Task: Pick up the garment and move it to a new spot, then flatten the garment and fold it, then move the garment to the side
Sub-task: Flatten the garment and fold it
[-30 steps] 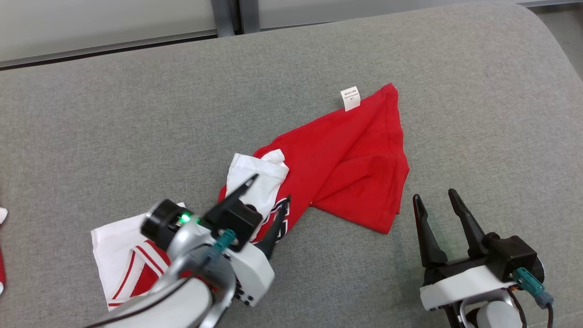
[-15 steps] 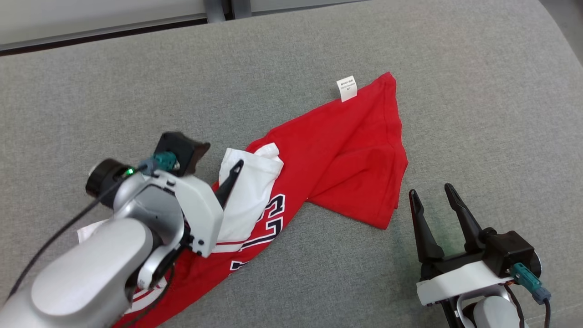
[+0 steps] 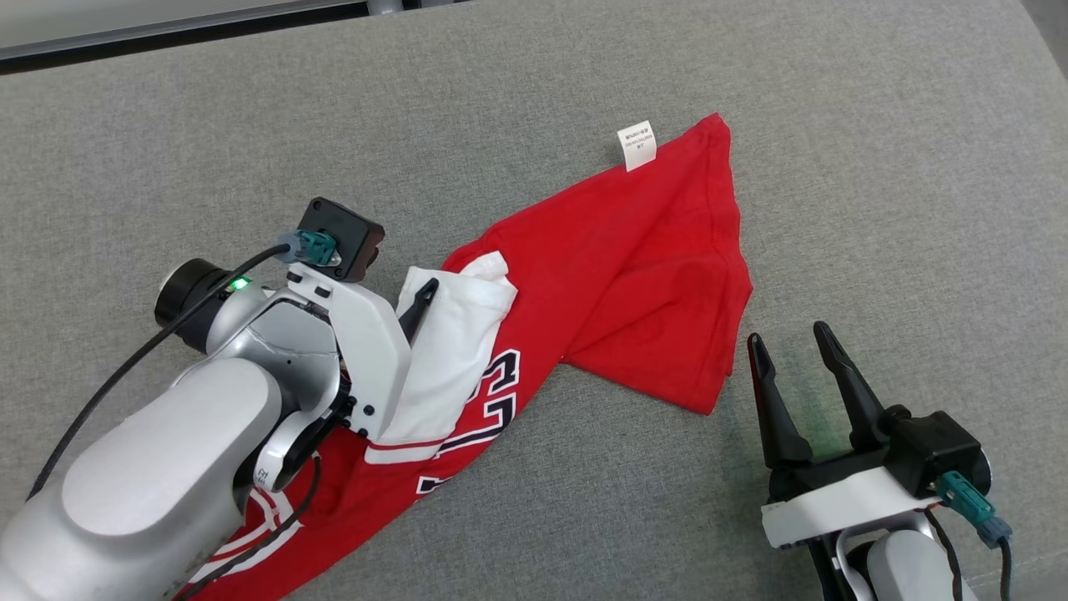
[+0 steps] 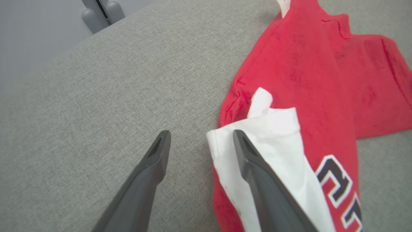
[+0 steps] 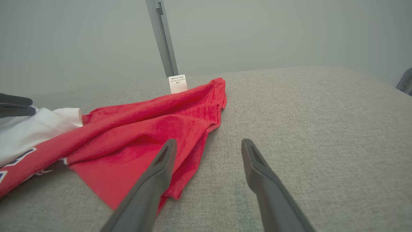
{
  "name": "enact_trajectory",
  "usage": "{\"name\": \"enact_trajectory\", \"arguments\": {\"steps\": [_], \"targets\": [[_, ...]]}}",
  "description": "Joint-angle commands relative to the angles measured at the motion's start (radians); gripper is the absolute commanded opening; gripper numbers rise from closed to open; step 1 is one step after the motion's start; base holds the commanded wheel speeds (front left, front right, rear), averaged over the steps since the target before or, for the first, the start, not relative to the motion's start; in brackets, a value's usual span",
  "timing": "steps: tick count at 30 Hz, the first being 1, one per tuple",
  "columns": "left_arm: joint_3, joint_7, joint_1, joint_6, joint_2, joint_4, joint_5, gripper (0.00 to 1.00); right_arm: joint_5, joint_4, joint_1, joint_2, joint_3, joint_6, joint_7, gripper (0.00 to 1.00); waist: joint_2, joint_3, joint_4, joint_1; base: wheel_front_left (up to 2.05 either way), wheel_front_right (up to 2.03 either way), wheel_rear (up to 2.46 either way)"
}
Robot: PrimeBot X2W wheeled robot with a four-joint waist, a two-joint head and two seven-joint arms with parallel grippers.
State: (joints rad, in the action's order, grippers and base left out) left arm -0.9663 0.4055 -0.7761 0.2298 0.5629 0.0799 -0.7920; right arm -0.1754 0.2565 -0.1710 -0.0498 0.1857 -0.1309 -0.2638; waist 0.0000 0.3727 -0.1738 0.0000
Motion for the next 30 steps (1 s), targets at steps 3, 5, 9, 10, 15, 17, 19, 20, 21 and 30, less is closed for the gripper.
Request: {"name": "enact_trajectory", "arguments": {"steps": [3,5,9,10,15,17,19,20,21,30], "targets": [[-0.001,0.013,-0.005,-0.004,-0.003,0.005,-0.015,0.67,0.001,-0.002,-0.015,-0.001,-0.001,0.0,-0.001,1.0,0.0,0.007,0.002,0.0,0.0,0.0,0.0],[-0.002,0.01,-0.008,-0.007,-0.002,0.006,-0.016,0.27,-0.001,-0.001,-0.017,-0.001,-0.001,0.0,-0.001,1.0,0.0,0.011,0.003,0.0,0.0,0.0,0.0],[-0.001,0.021,0.005,-0.018,-0.007,0.002,-0.041,0.0,-0.004,0.003,-0.015,-0.001,-0.001,0.0,-0.001,1.0,0.0,0.012,0.005,0.0,0.0,0.0,0.0],[0.0,0.021,0.007,-0.019,-0.005,-0.001,-0.044,0.0,-0.005,0.003,-0.015,-0.001,-0.001,0.0,-0.001,1.0,0.0,0.011,0.005,0.0,0.0,0.0,0.0],[0.019,-0.01,0.024,-0.027,0.009,-0.022,-0.057,0.0,-0.007,-0.001,-0.015,-0.001,-0.003,0.0,-0.001,1.0,0.0,-0.002,0.01,0.0,0.0,0.0,0.0],[0.026,-0.039,0.029,-0.027,0.014,-0.032,-0.047,0.0,-0.005,0.001,-0.011,-0.001,-0.006,0.0,-0.001,1.0,0.0,-0.011,0.015,0.0,0.0,0.0,0.0],[0.033,-0.063,0.032,-0.025,0.015,-0.044,-0.043,0.0,0.0,0.003,-0.005,-0.001,-0.009,0.0,-0.001,1.0,0.0,-0.02,0.021,0.0,0.0,0.0,0.0],[0.036,-0.074,0.033,-0.024,0.018,-0.053,-0.041,0.0,0.001,0.004,-0.003,-0.001,-0.01,0.0,-0.001,1.0,0.0,-0.025,0.025,0.0,0.0,0.0,0.0],[0.047,-0.092,0.032,-0.02,0.02,-0.062,-0.039,0.0,0.002,0.004,-0.001,-0.001,-0.009,0.0,-0.001,1.0,0.0,-0.03,0.028,0.0,0.0,0.0,0.0],[0.101,-0.209,0.067,-0.008,0.08,-0.171,-0.025,0.0,-0.016,-0.021,-0.046,-0.015,-0.004,0.0,-0.001,1.0,0.0,-0.054,0.047,0.0,0.0,0.0,0.0]]}}
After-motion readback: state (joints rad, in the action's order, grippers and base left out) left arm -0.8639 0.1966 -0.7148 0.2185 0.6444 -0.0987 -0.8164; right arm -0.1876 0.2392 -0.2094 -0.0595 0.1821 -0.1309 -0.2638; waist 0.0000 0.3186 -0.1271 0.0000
